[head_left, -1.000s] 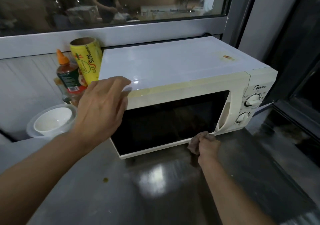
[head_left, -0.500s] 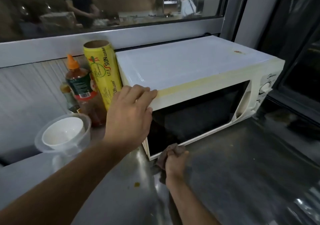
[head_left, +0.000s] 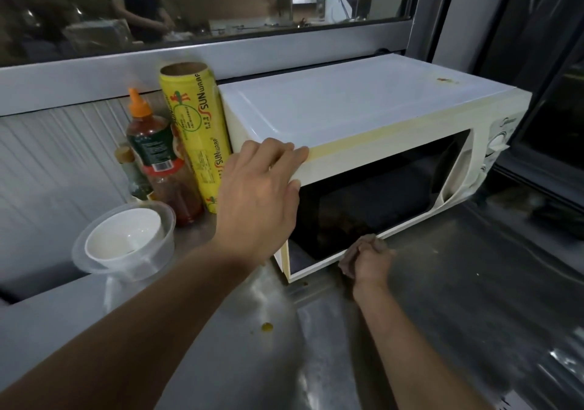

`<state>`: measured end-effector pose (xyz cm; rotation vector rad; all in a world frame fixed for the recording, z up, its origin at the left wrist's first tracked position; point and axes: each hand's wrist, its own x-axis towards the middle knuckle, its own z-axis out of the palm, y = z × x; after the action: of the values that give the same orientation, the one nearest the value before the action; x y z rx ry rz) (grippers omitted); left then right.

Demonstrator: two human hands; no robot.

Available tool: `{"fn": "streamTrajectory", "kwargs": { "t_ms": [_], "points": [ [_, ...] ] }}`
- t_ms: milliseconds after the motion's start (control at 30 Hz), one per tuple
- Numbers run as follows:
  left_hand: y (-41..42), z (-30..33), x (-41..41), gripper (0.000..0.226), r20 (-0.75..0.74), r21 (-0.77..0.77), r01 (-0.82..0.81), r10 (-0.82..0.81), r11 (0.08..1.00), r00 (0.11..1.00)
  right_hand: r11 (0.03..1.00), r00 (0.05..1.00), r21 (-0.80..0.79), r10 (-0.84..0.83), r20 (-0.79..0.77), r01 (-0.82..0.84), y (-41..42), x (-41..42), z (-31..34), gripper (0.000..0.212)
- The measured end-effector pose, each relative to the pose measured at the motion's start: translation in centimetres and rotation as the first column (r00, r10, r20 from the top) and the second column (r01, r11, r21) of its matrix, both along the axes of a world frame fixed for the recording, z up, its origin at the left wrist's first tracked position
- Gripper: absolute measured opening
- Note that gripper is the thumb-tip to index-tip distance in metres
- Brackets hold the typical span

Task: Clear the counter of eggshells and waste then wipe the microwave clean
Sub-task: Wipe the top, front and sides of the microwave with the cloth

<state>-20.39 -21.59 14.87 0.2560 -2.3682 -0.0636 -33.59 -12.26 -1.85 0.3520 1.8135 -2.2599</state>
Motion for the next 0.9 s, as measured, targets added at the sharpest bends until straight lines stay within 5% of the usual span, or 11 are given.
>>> {"fn": "streamTrajectory", "kwargs": {
  "t_ms": [367, 500, 600, 900],
  "points": [
    [-0.8, 1.0, 0.6, 0.036, 0.082, -0.009, 0.026, -0.025, 1.0, 0.996, 0.975, 0.967, -0.189, 0.157, 0.202, -0.118, -4.4, 10.4, -0.7, 0.018],
    [-1.5, 1.6, 1.1, 0.043, 0.157, 0.039, 0.088, -0.093, 0.995, 0.983, 0.965, 0.963, 0.019, 0.262, 0.063, -0.263, -3.6, 10.3, 0.1, 0.01],
    [-2.3, 2.0, 1.7, 0.056, 0.229, 0.072, 0.153, -0.165, 0.986, 0.959, 0.913, 0.967, 0.349, 0.247, -0.065, -0.21, -3.5, 10.3, 0.4, 0.01],
    [-3.2, 3.4, 2.5, 0.076, 0.38, 0.135, 0.162, -0.202, 0.978, 0.903, 0.933, 0.844, 0.358, 0.216, -0.491, -0.031, -3.2, 11.6, 7.0, 0.028]
  ]
}}
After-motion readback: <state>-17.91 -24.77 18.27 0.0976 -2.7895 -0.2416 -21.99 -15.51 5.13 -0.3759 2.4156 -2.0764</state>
